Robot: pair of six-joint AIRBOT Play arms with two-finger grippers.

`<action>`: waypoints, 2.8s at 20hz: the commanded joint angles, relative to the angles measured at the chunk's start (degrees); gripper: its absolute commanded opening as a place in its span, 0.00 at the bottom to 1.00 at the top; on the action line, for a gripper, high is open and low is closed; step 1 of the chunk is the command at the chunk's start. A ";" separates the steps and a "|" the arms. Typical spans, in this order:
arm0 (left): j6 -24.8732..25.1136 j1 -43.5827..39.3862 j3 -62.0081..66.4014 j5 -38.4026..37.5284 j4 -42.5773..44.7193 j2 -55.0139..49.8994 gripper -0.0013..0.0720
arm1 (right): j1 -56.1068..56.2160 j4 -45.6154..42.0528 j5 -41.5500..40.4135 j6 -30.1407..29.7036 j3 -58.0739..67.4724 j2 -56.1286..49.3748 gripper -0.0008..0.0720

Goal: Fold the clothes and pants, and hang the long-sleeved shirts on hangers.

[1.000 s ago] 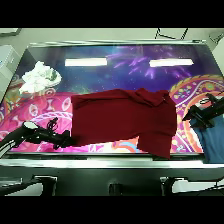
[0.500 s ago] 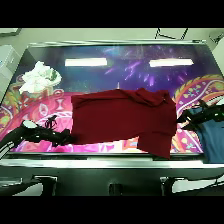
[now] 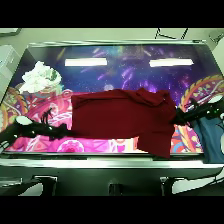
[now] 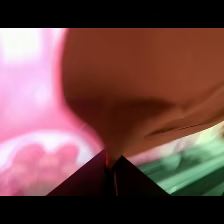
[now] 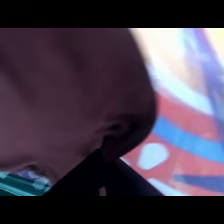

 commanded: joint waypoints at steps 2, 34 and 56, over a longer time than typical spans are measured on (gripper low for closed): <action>0.04 6.14 25.46 0.70 0.87 7.48 0.05 | 0.55 9.20 -4.15 -3.26 20.39 9.29 0.06; -3.69 0.76 34.34 -1.03 10.67 -17.16 0.05 | 14.25 -10.75 -12.28 11.87 5.88 7.50 0.06; -1.53 3.28 60.94 -6.05 8.22 -35.76 0.05 | 15.19 1.57 -23.78 8.02 19.89 -2.91 0.07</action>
